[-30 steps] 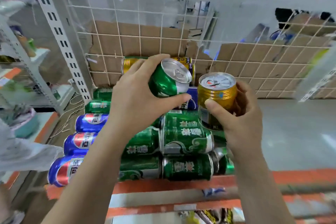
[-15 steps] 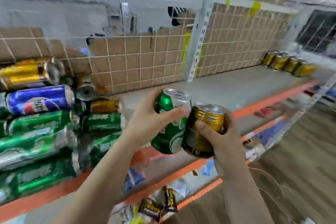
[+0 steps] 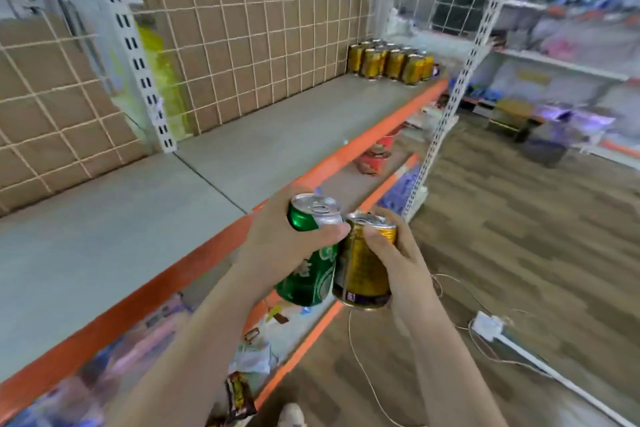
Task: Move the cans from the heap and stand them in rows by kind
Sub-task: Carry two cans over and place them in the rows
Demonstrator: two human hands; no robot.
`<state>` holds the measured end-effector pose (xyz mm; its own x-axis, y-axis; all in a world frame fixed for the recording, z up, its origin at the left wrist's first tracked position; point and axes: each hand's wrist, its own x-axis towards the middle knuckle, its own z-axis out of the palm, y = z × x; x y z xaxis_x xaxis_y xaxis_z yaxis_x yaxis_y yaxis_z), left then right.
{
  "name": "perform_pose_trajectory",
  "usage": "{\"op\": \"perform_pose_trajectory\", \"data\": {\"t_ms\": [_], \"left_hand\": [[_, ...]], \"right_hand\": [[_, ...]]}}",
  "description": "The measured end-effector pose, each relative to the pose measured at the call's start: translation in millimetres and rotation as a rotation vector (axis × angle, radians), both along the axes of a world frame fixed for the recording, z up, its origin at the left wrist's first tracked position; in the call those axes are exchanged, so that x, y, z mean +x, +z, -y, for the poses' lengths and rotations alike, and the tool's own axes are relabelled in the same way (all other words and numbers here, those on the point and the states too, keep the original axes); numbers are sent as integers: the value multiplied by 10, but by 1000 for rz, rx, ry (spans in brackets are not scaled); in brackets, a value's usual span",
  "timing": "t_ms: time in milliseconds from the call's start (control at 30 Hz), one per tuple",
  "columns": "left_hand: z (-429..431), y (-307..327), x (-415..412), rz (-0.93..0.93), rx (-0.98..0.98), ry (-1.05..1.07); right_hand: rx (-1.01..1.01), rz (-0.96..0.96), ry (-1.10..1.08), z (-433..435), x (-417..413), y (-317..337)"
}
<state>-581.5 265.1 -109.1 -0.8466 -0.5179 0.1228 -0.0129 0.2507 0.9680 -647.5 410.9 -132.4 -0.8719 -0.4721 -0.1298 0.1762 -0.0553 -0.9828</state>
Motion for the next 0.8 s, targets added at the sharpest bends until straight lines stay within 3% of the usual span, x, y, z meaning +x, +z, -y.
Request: {"op": "perform_pose_trajectory", "data": {"t_ms": [100, 300, 467, 800], "left_hand": [[46, -106, -520, 16, 16, -3], [301, -144, -1760, -39, 77, 37], [617, -50, -2683, -55, -9, 59], [1016, 31, -4071, 41, -225, 168]], "right_hand": [[2, 52, 14, 31, -482, -88], [52, -28, -39, 331, -1661, -25], [141, -124, 11, 590, -2580, 174], [103, -162, 55, 1046, -4177, 233]]}}
